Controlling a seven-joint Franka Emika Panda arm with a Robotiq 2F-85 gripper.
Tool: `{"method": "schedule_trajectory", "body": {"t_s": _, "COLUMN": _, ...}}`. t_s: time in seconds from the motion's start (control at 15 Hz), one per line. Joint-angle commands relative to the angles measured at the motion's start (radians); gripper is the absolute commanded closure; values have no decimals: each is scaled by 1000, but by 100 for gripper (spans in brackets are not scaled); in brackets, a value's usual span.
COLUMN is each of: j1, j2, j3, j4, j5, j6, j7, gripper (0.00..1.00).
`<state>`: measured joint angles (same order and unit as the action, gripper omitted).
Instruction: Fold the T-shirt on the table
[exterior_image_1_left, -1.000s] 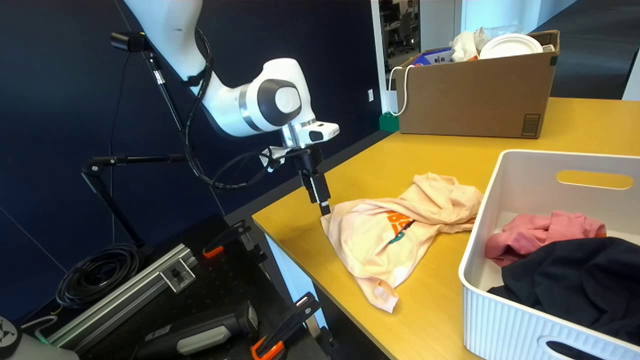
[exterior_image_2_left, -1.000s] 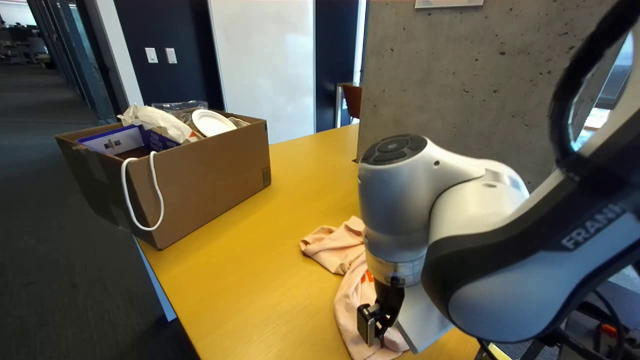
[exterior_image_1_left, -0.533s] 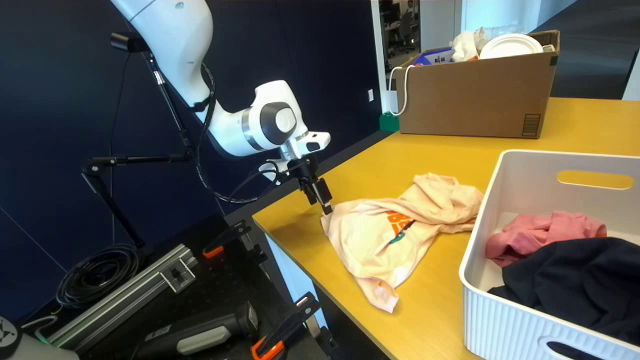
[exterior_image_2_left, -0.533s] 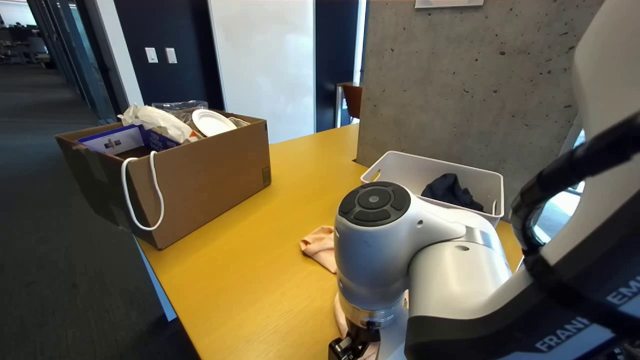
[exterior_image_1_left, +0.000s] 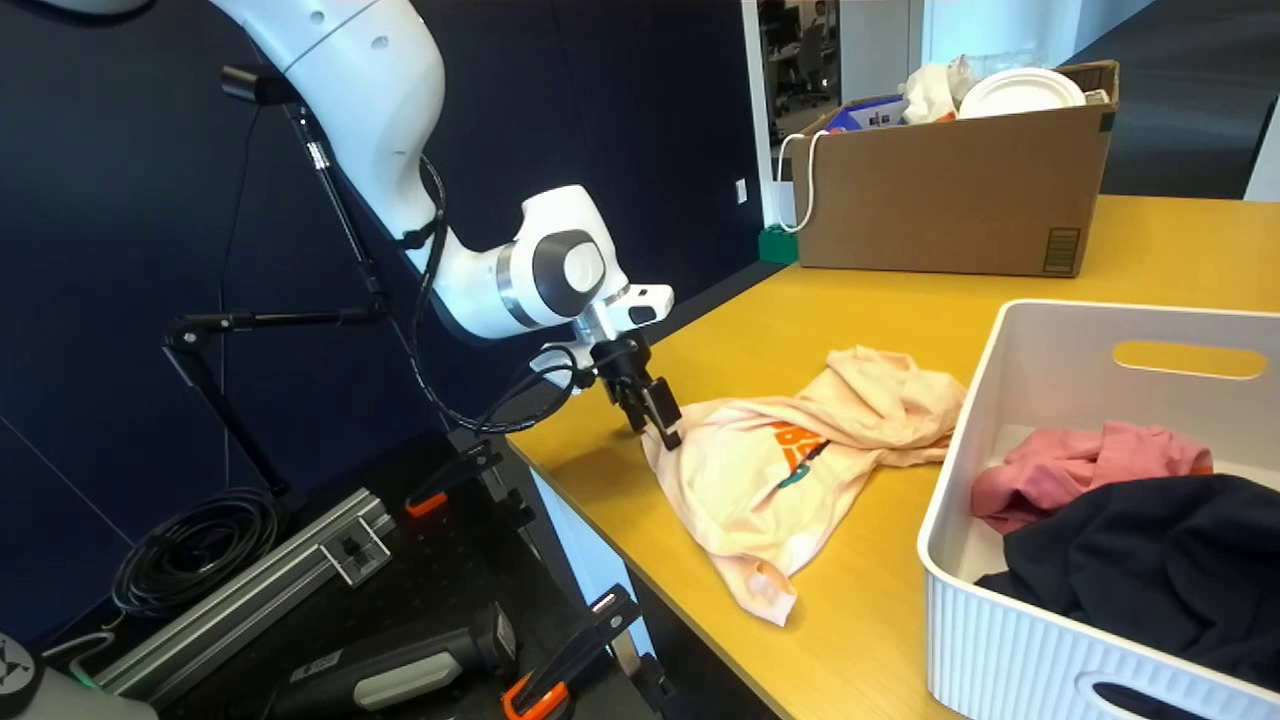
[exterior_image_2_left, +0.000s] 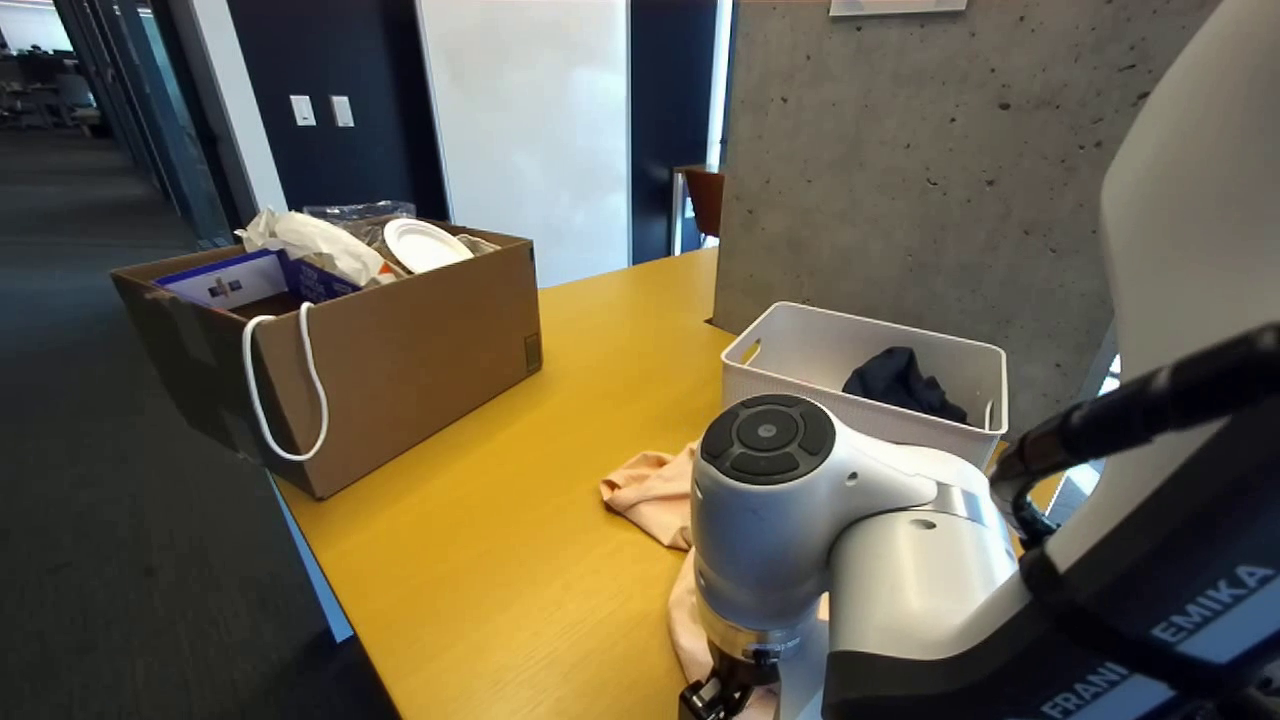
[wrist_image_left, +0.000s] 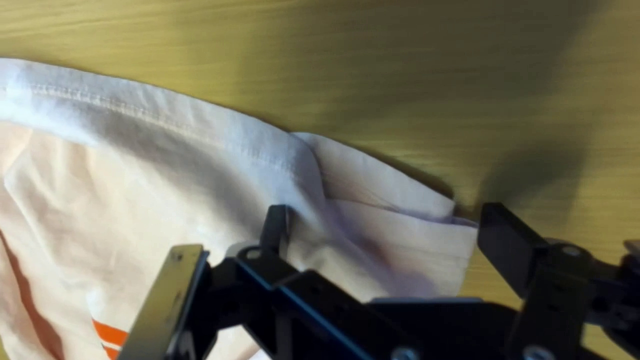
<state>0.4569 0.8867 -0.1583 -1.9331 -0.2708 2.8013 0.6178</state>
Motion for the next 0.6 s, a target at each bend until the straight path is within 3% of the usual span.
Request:
{"method": "schedule_trajectory", "body": {"t_s": 0.0, "j1": 24, "j2": 31, "j3": -24, "j4": 12, "j5": 28, "j6": 33, "j7": -44, "gripper": 29}}
{"method": "schedule_trajectory", "body": {"t_s": 0.07, "j1": 30, "j2": 35, "j3": -27, "j4": 13, "j5": 29, "j6": 33, "j7": -46, "gripper": 29}}
{"method": "schedule_trajectory", "body": {"t_s": 0.53, "j1": 73, "j2": 29, "j3": -29, "j4": 1, "j5": 35, "j6": 42, "j7": -48, "gripper": 82}}
